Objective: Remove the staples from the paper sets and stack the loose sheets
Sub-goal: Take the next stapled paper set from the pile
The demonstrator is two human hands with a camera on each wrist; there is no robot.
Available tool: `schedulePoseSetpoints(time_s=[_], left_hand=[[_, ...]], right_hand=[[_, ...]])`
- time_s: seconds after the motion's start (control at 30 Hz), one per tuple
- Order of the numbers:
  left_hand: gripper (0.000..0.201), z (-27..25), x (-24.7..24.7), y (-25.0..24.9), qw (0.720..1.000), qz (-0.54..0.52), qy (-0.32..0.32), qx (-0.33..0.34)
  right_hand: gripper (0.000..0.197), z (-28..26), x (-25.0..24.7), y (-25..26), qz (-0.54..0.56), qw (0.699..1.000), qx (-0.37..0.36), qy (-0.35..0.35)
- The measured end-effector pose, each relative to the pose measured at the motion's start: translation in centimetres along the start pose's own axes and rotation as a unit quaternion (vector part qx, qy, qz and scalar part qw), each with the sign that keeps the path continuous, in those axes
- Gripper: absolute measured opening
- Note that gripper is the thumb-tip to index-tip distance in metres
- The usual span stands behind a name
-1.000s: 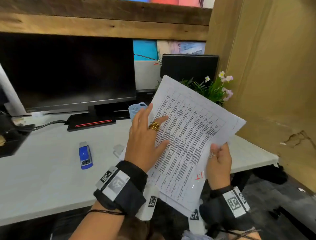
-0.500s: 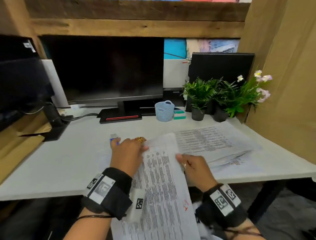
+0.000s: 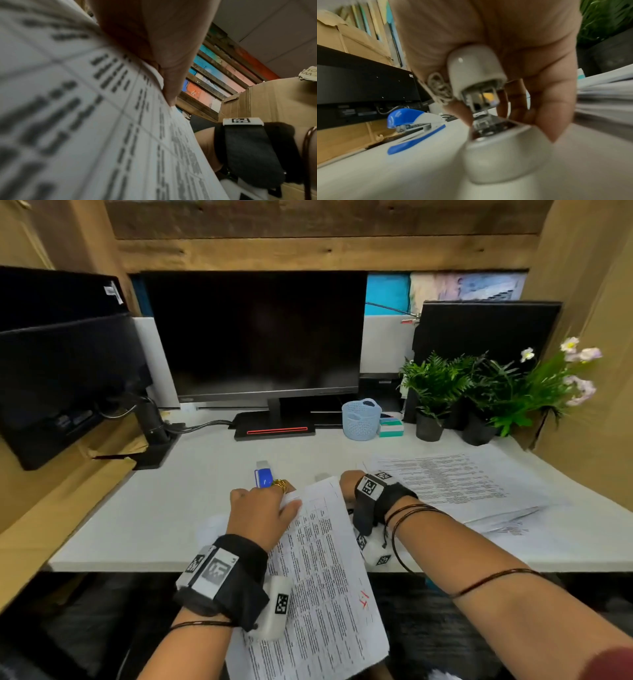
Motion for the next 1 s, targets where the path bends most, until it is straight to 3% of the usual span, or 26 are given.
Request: schedulePoseSetpoints(time_s=[0.2, 0.27, 0.33, 0.37, 0.47, 0.57, 0.67, 0.73, 0.83, 0.93, 1.0], left_hand=[[0.05, -0.2, -0.1, 0.8, 1.0, 0.001, -0.023, -0.02], [0.048, -0.2, -0.2, 1.0, 0.999, -0.023, -0.027, -0.005], [0.044, -0.2, -0.2, 1.2, 0.998, -0.051, -0.037, 0.005], [0.044, -0.3, -0.2, 1.3, 0.997, -0.063, -0.044, 0.007], [0.043, -0.7, -0.3, 1.4, 0.992, -0.103, -0.07, 0.007], [0.038, -0.9, 0.0, 1.4, 0.985, -0.146, -0.095, 0.01], [0.023, -1.0, 0.4, 1.2, 0.978, -0.166, -0.122, 0.026], [0.024, -1.1, 0.6, 1.1, 0.971, -0.185, -0.14, 0.047], [0.028, -1.0, 0.8, 0.4, 0.968, -0.19, -0.144, 0.079], [0.029, -0.6, 1.2, -0.3, 0.969, -0.19, -0.134, 0.084], [0.047, -0.4, 1.6, -0.7, 0.971, -0.188, -0.12, 0.09]], right_hand=[[0.041, -0.6, 0.0, 0.1, 0.101, 0.994, -0.001, 0.033], [0.032, -1.2, 0.1, -0.8, 0.248, 0.968, 0.025, 0.032], [0.007, -2.3, 0.3, -1.5, 0.448, 0.893, 0.048, 0.004], [0.006, -3.0, 0.5, -2.0, 0.533, 0.844, 0.061, -0.019], [0.046, -4.7, 1.3, -3.3, 0.698, 0.71, 0.023, -0.091], [0.042, -6.6, 2.3, -3.2, 0.803, 0.581, -0.028, -0.134], [0.06, -7.6, 3.8, -3.5, 0.872, 0.459, -0.023, -0.165], [0.054, -8.0, 4.0, -3.5, 0.885, 0.429, -0.013, -0.182], [0.03, -8.2, 3.7, -3.6, 0.884, 0.41, 0.025, -0.225], [0.04, -8.1, 3.3, -3.2, 0.883, 0.393, 0.048, -0.252], [0.037, -8.3, 3.1, -3.1, 0.875, 0.397, 0.066, -0.27]])
Point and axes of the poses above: each hand's wrist, its own z-axis towards the middle knuckle, its own x-axis out of the palm, y = z × x, the point moved 3 cm from there along z, towards the middle knuckle, and after that the axes turned 1 degree about -y, right-handed, at the moved point
